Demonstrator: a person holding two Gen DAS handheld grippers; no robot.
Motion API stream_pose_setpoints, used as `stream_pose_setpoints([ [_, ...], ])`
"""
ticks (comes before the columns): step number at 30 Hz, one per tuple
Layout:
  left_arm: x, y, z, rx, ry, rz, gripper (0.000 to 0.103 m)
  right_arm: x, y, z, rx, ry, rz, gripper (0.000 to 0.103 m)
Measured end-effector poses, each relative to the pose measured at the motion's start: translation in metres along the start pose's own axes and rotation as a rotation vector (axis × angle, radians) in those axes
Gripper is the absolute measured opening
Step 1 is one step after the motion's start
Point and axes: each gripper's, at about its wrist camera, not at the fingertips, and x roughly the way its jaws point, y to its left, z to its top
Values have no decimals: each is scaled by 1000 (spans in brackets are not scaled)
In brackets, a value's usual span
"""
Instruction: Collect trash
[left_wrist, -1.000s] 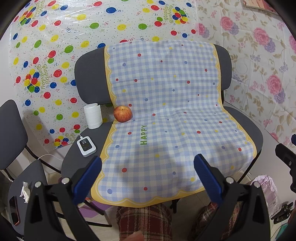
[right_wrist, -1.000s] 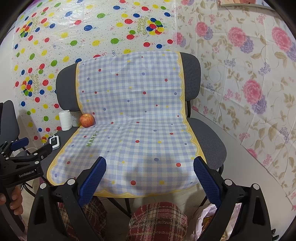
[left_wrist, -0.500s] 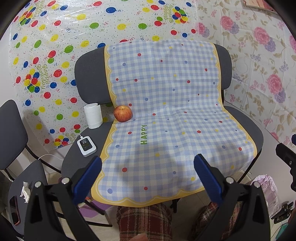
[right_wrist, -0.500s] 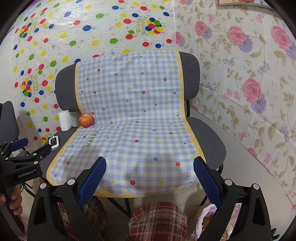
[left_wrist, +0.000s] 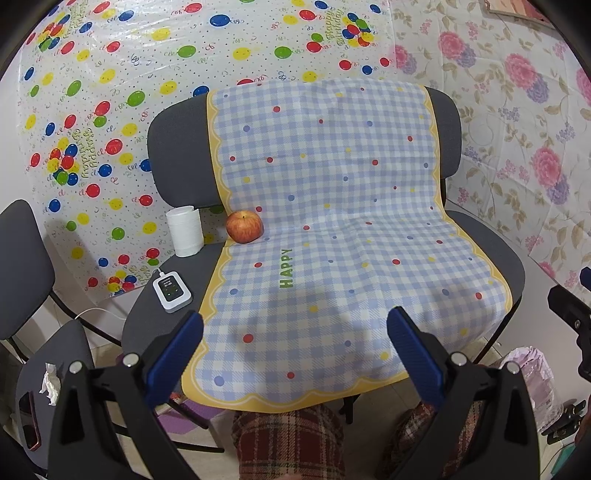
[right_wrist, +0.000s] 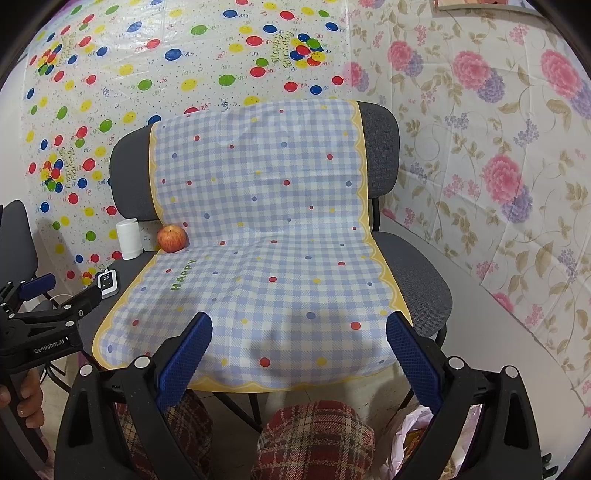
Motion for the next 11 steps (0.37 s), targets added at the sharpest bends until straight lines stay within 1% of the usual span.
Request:
stream_pose_setpoints([
  [4, 3, 5, 2, -2, -25, 3, 97, 3, 0, -1, -3, 6, 0, 94],
  [5, 5, 7, 3, 1, -25, -6, 97, 5, 1, -1, -3, 9, 0, 94],
  [6, 11, 9, 4, 1, -17, -32, 97, 10, 1, 0, -4, 14, 1, 94],
  [8, 30, 16, 6, -16, 16, -58, 97, 24, 2, -1, -5, 33, -1, 94],
  [9, 47, 20, 6, -29, 35, -64, 97, 35, 2, -1, -11, 48, 2, 94],
  [11, 77, 27, 9, -42, 69, -48, 97, 57, 0, 2, -25, 75, -1, 94],
])
